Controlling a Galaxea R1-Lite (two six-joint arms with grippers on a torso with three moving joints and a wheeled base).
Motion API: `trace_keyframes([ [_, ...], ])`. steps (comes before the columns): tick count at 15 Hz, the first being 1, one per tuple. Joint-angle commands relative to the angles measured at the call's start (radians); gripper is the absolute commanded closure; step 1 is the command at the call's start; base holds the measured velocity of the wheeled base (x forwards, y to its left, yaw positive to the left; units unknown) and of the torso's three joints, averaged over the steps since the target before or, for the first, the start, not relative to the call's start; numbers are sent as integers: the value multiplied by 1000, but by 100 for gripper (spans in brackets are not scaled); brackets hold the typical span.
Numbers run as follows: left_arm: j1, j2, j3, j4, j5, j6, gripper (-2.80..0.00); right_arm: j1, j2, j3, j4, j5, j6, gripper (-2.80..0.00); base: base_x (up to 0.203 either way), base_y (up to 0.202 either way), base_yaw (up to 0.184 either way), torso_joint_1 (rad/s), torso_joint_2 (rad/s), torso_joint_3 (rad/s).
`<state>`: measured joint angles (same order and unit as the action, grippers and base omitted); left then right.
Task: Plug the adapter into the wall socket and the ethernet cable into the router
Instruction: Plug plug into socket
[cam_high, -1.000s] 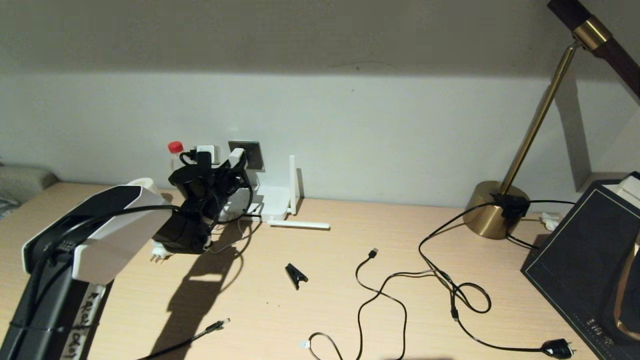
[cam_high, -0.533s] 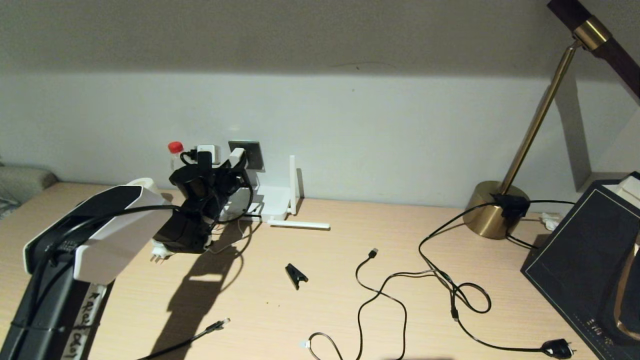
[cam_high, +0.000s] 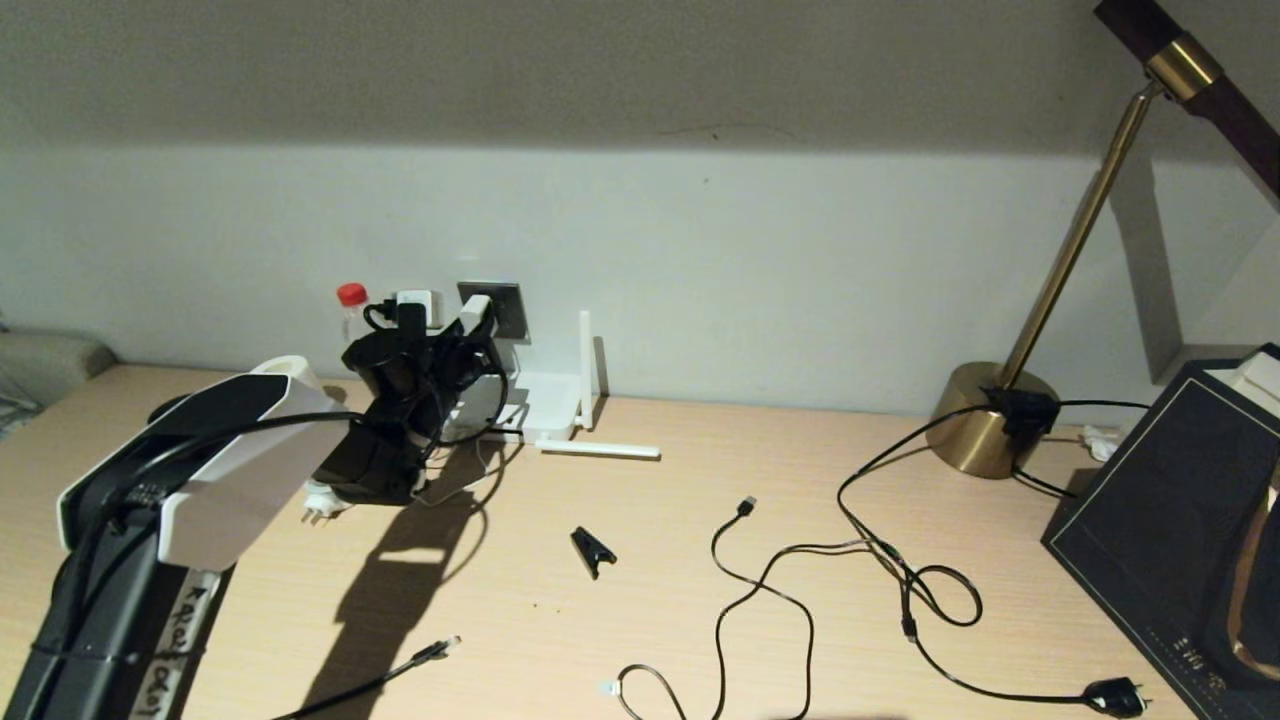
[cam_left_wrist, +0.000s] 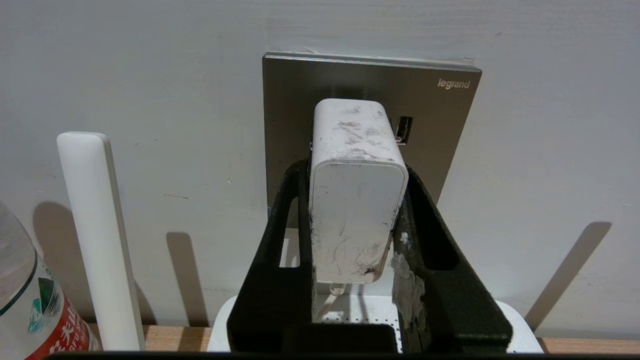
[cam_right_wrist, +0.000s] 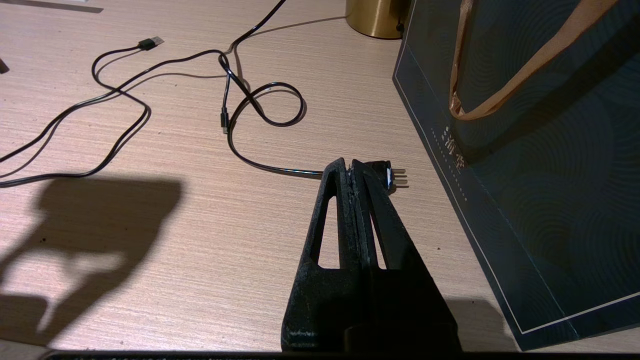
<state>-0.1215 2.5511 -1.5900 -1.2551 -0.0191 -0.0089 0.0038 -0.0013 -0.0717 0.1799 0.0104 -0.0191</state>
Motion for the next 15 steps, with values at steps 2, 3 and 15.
trace_keyframes([
  [2, 2, 14, -11, -2, -1, 1, 0, 1, 1, 0, 1, 0, -1, 0, 0, 0, 0, 0, 0, 0],
  [3, 4, 21, -21, 5, 0, 1, 0, 1, 1, 0, 1, 0, -1, 0, 0, 0, 0, 0, 0, 0],
  [15, 8, 49, -91, 46, 2, 3, 0, 1, 1, 0, 1, 0, -1, 0, 0, 0, 0, 0, 0, 0],
])
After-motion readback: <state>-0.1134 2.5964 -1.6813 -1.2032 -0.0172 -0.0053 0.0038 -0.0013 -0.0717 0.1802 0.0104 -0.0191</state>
